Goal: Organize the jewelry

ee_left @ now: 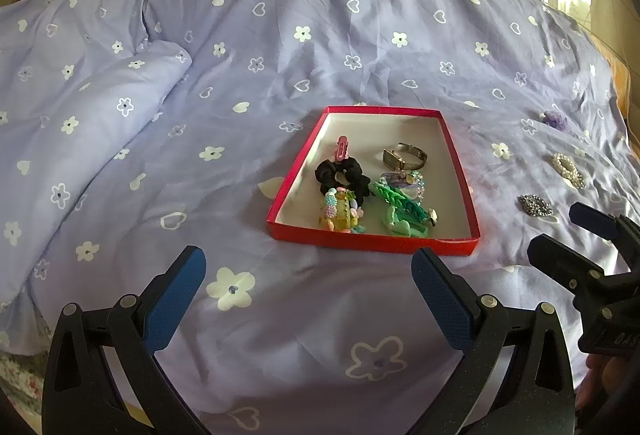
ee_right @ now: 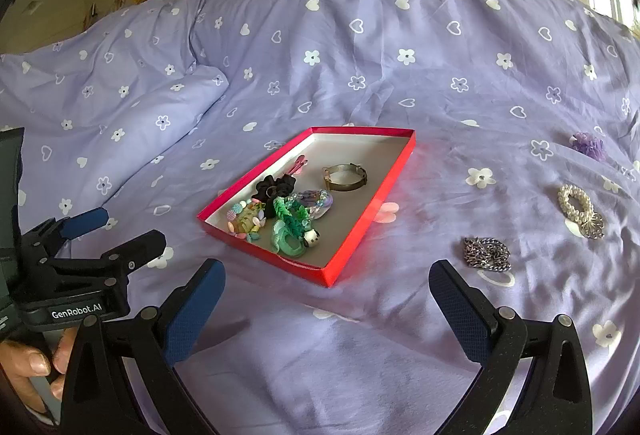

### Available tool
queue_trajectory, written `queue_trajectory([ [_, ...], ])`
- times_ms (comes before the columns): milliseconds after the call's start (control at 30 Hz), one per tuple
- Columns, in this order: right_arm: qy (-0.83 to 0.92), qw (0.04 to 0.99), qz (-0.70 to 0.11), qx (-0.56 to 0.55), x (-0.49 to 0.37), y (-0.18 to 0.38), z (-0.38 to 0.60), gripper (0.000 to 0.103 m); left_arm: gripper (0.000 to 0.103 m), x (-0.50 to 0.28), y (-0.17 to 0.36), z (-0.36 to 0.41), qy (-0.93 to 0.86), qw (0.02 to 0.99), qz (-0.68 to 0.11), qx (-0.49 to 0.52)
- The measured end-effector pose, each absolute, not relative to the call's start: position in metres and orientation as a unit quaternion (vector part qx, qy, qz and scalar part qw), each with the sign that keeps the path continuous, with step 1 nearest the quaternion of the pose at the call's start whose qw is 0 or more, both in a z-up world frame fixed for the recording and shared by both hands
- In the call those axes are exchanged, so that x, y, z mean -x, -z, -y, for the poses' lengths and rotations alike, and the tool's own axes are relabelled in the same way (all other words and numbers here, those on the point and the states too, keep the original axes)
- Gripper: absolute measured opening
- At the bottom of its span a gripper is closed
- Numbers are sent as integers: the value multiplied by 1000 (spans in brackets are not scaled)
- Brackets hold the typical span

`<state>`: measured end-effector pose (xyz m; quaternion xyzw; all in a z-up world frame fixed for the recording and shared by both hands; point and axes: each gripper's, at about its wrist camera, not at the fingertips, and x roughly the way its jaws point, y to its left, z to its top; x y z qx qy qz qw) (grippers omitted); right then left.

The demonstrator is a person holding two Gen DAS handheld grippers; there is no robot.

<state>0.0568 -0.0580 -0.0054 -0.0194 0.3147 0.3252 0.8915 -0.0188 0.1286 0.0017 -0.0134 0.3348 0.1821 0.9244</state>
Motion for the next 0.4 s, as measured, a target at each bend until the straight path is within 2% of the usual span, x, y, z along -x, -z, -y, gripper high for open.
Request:
queue_trajectory([
  [400,-322,891,-319,15,-61,9,60,103,103,16,2,-129,-171,925,-337,18],
])
